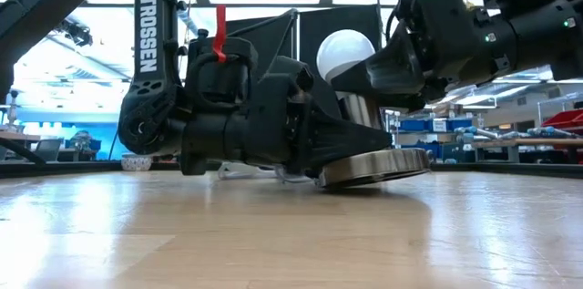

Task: Screw lightbulb
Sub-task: Insert the white lightbulb into the lamp socket

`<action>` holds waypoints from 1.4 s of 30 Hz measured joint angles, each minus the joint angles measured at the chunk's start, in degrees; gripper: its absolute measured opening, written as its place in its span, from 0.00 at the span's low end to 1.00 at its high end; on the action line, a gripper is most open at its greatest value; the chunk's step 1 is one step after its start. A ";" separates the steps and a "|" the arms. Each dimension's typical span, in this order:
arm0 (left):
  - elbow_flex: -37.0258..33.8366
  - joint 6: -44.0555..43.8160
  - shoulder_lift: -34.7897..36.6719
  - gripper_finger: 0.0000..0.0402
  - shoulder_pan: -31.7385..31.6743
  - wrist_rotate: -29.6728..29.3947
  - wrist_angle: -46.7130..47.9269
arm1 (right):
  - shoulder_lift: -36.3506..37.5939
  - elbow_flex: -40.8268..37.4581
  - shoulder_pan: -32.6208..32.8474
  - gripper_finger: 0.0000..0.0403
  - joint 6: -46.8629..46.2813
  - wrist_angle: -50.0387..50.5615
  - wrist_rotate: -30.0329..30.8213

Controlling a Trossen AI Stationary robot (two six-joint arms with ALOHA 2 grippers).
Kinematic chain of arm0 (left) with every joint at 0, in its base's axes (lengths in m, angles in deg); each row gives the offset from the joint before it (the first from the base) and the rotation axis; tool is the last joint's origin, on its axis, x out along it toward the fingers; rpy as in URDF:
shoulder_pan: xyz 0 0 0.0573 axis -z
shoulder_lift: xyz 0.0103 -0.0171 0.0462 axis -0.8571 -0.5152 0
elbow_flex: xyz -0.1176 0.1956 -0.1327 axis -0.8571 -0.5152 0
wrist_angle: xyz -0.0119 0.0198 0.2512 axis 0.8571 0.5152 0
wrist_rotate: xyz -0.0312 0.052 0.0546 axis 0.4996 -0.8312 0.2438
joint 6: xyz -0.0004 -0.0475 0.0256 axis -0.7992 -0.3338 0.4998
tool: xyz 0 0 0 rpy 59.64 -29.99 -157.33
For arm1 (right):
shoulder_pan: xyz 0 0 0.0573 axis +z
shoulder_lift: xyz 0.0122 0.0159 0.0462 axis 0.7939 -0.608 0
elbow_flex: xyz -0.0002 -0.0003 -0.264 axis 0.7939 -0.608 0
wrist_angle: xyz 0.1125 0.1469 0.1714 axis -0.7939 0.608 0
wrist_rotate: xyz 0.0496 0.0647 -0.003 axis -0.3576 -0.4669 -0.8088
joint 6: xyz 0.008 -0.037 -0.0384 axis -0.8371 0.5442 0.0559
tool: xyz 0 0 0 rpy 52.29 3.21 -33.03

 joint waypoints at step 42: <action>2.52 -3.99 0.04 0.49 6.71 -47.40 5.03 | -0.02 5.79 -0.11 0.47 -15.26 13.54 18.56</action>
